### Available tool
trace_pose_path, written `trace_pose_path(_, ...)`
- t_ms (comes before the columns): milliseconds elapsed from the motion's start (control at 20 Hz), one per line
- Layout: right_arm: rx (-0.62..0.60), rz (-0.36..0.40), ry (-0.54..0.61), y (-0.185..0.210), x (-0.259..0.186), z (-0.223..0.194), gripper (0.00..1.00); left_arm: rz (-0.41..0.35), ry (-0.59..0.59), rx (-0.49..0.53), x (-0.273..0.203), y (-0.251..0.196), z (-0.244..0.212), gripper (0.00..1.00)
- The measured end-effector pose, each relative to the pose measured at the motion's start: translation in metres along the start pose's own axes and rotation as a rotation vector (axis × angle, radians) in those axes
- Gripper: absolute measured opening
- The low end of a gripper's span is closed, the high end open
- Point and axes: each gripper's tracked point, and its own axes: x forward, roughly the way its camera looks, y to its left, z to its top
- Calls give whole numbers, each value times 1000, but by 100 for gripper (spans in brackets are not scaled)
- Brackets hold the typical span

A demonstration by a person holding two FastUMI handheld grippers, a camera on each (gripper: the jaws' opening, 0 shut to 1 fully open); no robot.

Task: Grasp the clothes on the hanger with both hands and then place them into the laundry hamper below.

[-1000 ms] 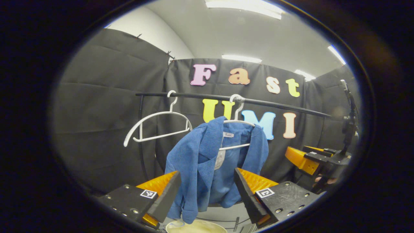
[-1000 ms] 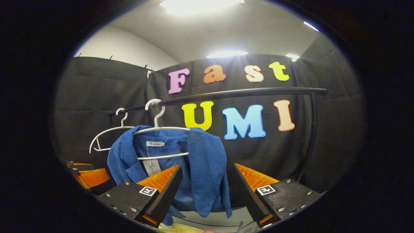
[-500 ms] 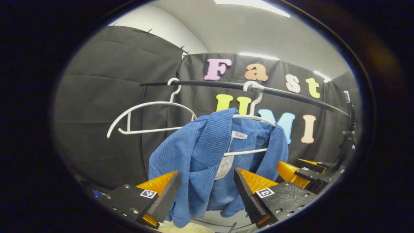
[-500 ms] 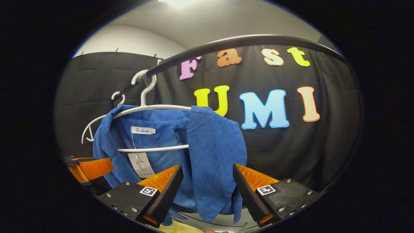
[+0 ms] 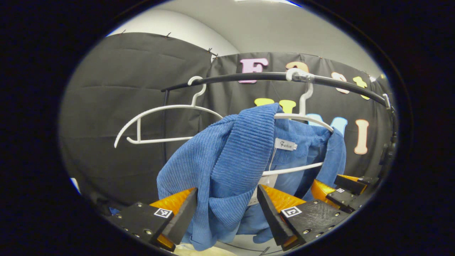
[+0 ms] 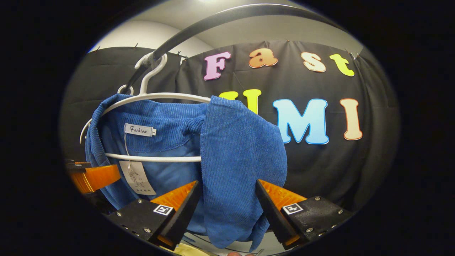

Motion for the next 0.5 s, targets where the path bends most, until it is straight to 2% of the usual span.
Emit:
trace_pose_path(100,16,11,2,0,4,-1,96,10,-5,3,9,4,-1,94)
trace_pose_path(150,21,20,1,0,4,-2,96,6,-8,5,5,5,2,87)
trace_pose_path(200,20,20,0,0,6,-2,93,-2,-10,8,4,4,2,83)
trace_pose_path(250,18,17,0,-1,4,-2,87,-25,-11,12,4,1,1,75)
trace_pose_path(300,16,15,-3,-2,3,-1,76,-35,-12,22,2,1,1,65)
trace_pose_path(350,14,15,-2,-2,1,-2,70,-35,-11,30,3,6,0,56)
trace_pose_path(400,12,11,2,-4,1,-2,54,-29,-10,35,2,9,3,46)
trace_pose_path(450,17,6,5,-10,3,-2,39,-2,-15,31,3,14,3,32)
trace_pose_path(500,38,9,8,-13,4,-1,24,-6,-17,6,5,12,2,18)
